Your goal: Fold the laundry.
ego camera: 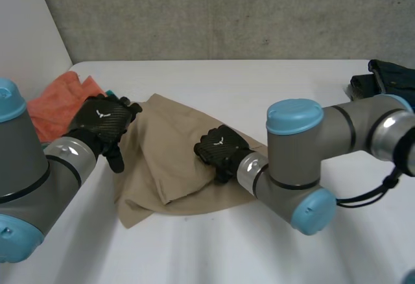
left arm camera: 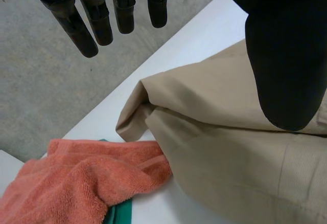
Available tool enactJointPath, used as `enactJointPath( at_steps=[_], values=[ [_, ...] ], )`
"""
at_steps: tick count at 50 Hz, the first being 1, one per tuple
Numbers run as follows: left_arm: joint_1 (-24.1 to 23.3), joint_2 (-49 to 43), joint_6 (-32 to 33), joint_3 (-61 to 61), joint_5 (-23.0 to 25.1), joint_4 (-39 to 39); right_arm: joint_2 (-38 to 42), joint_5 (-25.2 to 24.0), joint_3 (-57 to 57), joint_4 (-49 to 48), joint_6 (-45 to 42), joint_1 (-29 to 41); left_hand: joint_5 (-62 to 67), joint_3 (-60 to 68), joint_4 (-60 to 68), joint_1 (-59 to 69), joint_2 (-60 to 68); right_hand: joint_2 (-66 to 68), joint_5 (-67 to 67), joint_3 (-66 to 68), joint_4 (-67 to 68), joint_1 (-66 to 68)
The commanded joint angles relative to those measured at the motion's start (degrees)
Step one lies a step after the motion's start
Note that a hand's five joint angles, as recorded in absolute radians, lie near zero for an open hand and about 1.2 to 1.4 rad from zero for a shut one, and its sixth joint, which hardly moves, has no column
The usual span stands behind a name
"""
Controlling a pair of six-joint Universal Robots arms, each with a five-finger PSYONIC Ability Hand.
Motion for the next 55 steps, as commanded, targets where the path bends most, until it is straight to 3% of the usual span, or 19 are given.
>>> enactJointPath(
  at_steps=[1,7,11,16,20,21,22,25,28,33,37,38,41,42,46,50,55],
  values=[
    [-0.35,0.88,-0.98,0.15,-0.16,-0.06,5.22,3.34,-9.64,-0.99,1.72,-1.84,0.17,0.89,1.24,1.46,1.03,21.57,23.73,22.27,23.23,21.99],
    [-1.05,1.50,-0.98,0.41,-0.08,-0.06,8.64,18.08,-20.26,-2.74,13.92,-8.07,0.17,0.89,1.24,1.46,1.03,21.57,23.73,22.27,23.23,21.99],
    [-2.28,1.59,-0.98,0.41,-0.16,-0.06,13.46,25.03,-28.08,-2.49,15.54,-12.02,0.17,0.89,1.24,1.46,1.03,21.57,23.73,22.27,23.23,21.99],
    [-4.66,1.32,-0.80,0.58,-0.16,-0.06,18.84,27.35,-36.45,2.95,13.07,-14.32,0.17,0.89,1.24,1.46,1.03,21.57,23.73,22.27,23.23,21.99],
    [-6.50,0.45,-0.71,0.94,-0.60,-0.15,20.07,27.52,-39.89,6.82,12.72,-15.11,0.34,1.06,1.41,1.62,1.20,6.94,9.10,7.64,8.59,7.35],
    [-6.77,0.18,-0.63,1.02,-0.69,-0.15,19.73,27.52,-39.98,7.26,12.80,-15.37,0.51,1.22,1.57,1.79,1.37,1.42,3.58,2.12,3.07,1.83],
    [-7.12,-0.52,-0.54,1.20,-0.95,-0.23,18.94,27.78,-39.98,7.44,12.89,-16.07,0.68,1.39,1.74,1.96,1.53,-16.29,-14.13,-15.59,-14.63,-15.87],
    [-7.47,-1.31,-0.27,1.29,-1.31,-0.50,17.27,28.40,-39.37,7.36,13.42,-17.39,0.85,1.56,1.91,2.13,1.70,-21.84,-19.67,-21.13,-20.18,-21.42],
    [-7.39,-1.84,0.16,1.38,-2.01,-1.29,14.37,27.96,-38.31,7.71,12.90,-19.07,1.68,2.40,2.75,2.97,2.54,-43.97,-41.81,-43.27,-42.32,-43.56],
    [-6.77,-1.58,0.87,1.20,-3.24,-3.31,8.13,22.00,-34.19,12.62,8.24,-19.95,5.72,6.43,6.78,7.00,6.58,-48.43,-46.27,-47.73,-46.77,-48.01],
    [-5.89,-1.31,1.57,0.85,-4.12,-5.33,1.02,12.43,-25.32,19.12,4.20,-20.30,11.43,12.14,12.49,12.71,12.29,-48.43,-46.27,-47.73,-46.77,-48.01],
    [-5.54,-1.57,2.18,0.76,-4.29,-6.55,-1.87,8.49,-20.95,21.22,2.80,-20.39,14.27,14.99,15.34,15.56,15.13,-44.46,-42.30,-43.76,-42.81,-44.05],
    [-5.36,-1.58,2.80,0.41,-4.47,-8.75,-6.19,2.67,-14.07,22.91,0.68,-20.39,20.17,20.88,21.23,21.45,21.03,-37.52,-35.35,-36.81,-35.86,-37.10],
    [-5.28,-1.66,2.89,-0.03,-4.65,-10.33,-8.64,-1.44,-9.61,23.26,-1.32,-20.30,23.02,23.74,24.08,24.30,23.88,-29.67,-27.51,-28.96,-28.01,-29.25],
    [-5.10,-2.10,3.42,-1.34,-4.73,-12.53,-13.40,-8.75,0.15,23.53,-8.17,-20.21,25.56,26.28,26.62,26.84,26.42,-16.83,-14.67,-16.13,-15.17,-16.41],
    [-3.96,-2.98,3.42,-2.23,-4.47,-11.93,-15.60,-12.55,7.20,24.05,-15.82,-20.39,25.41,26.12,26.47,26.69,26.26,-12.77,-10.61,-12.07,-11.12,-12.36],
    [-1.68,-5.00,4.29,-1.96,-4.65,-9.82,-15.61,-13.70,11.61,25.81,-22.34,-19.77,19.20,19.91,20.26,20.48,20.05,-12.60,-10.44,-11.90,-10.94,-12.18]
  ],
)
